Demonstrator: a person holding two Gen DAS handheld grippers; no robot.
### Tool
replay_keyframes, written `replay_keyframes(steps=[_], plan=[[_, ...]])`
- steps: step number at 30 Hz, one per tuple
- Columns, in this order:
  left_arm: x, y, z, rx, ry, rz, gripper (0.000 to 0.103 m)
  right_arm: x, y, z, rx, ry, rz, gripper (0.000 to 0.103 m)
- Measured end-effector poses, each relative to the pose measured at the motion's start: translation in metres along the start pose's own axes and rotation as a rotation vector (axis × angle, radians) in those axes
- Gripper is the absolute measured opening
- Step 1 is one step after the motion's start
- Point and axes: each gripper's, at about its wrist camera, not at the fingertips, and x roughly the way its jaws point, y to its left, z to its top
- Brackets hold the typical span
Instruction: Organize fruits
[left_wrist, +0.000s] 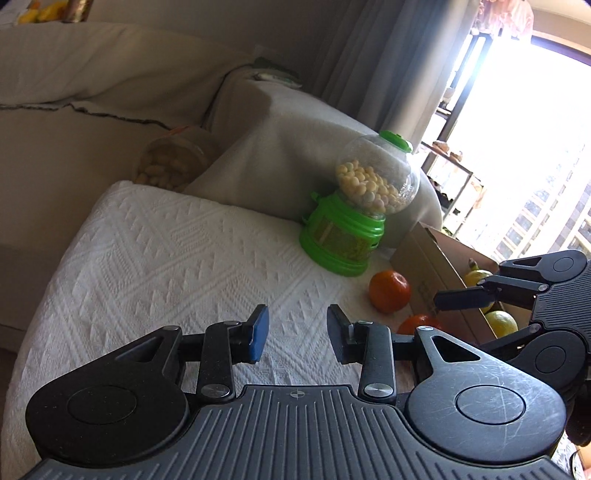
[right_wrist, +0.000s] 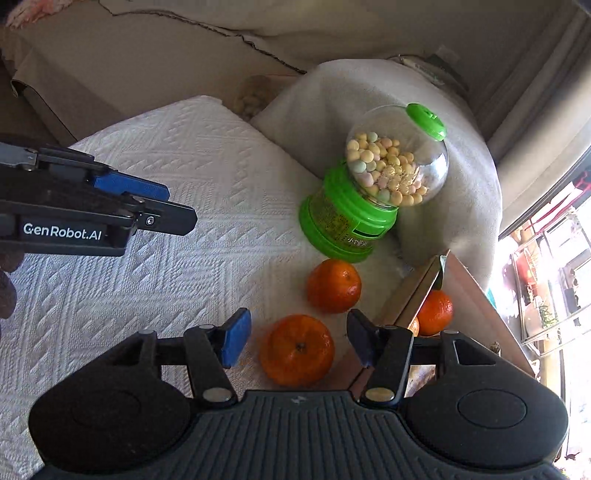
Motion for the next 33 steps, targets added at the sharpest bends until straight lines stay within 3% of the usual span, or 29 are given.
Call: replay_keyframes(steps=[10, 20, 29, 33], plan=[[0.005, -0.006, -0.004, 0.037, 0.026, 0.013, 0.039, 0.003, -0.002, -0.008, 0.041, 0.032, 0.008, 0.047], [0.011, -0.029, -0.015, 0.147, 0.041, 0.054, 0.039, -0.063, 0.008, -0.052, 0.122, -0.072, 0.217, 0.046], [0.000, -0.073, -0.035, 0.246, 0.078, 0.029, 0.039, -0.076, -0.003, -0.119, 0.241, -0.067, 0.189, 0.046], [0.001, -0.096, -0.041, 0.309, 0.089, -0.030, 0.039, -0.082, 0.001, -0.137, 0.299, -0.126, 0.169, 0.051]])
